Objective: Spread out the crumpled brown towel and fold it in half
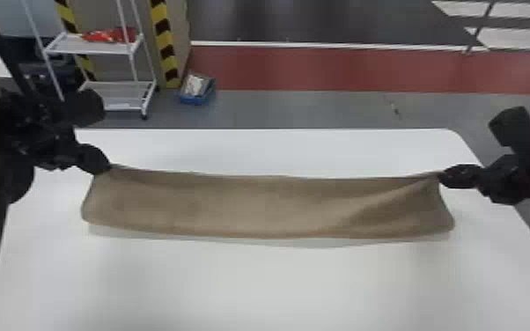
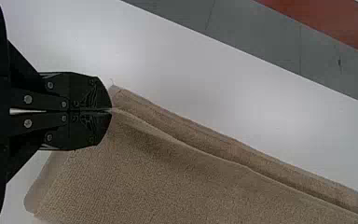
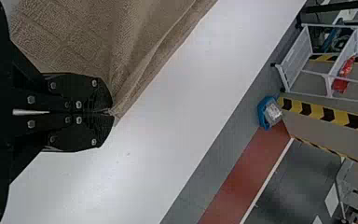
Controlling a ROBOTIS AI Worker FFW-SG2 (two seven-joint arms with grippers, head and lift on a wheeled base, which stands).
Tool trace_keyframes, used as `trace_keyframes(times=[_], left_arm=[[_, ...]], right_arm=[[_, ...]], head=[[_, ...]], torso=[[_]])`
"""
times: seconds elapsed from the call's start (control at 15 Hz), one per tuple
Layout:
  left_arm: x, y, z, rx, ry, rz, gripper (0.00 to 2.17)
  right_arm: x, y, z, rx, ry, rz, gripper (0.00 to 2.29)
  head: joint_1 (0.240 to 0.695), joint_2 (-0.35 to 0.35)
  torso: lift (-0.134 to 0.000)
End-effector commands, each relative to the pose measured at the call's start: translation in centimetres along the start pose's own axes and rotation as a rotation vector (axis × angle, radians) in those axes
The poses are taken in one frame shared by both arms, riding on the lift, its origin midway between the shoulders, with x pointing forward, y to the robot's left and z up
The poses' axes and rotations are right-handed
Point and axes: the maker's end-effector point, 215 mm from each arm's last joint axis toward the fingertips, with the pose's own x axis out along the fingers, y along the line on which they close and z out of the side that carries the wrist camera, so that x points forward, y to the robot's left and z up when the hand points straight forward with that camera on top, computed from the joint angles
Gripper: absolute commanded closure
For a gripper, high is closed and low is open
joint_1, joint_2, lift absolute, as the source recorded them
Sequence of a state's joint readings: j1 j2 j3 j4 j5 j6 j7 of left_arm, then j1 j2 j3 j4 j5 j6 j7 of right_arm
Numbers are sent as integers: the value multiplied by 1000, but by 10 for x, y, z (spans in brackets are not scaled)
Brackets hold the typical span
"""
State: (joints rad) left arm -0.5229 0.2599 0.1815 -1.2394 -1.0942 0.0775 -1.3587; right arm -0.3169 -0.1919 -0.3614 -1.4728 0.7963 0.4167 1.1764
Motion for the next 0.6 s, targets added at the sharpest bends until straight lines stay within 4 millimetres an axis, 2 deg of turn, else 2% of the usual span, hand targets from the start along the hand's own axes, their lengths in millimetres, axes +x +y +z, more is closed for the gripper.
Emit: trace_keyframes(times=[0.0,0.27,0.53], left_arm=[[-4,6,3,-6,-4,8,1625],[-4,8,1,-21,2,18,1625],[-2,15,11,-7,9,45,1625]], right_arm=[[-2,-4,-5,13,2,-5,1288],[-8,-13,-15,31,5,-15,1288],[-4,-9,-20,33,17,-7,1288]], head=[[695,-30],[695,-41],[695,-49]], torso=[[-124],[-124],[-124]])
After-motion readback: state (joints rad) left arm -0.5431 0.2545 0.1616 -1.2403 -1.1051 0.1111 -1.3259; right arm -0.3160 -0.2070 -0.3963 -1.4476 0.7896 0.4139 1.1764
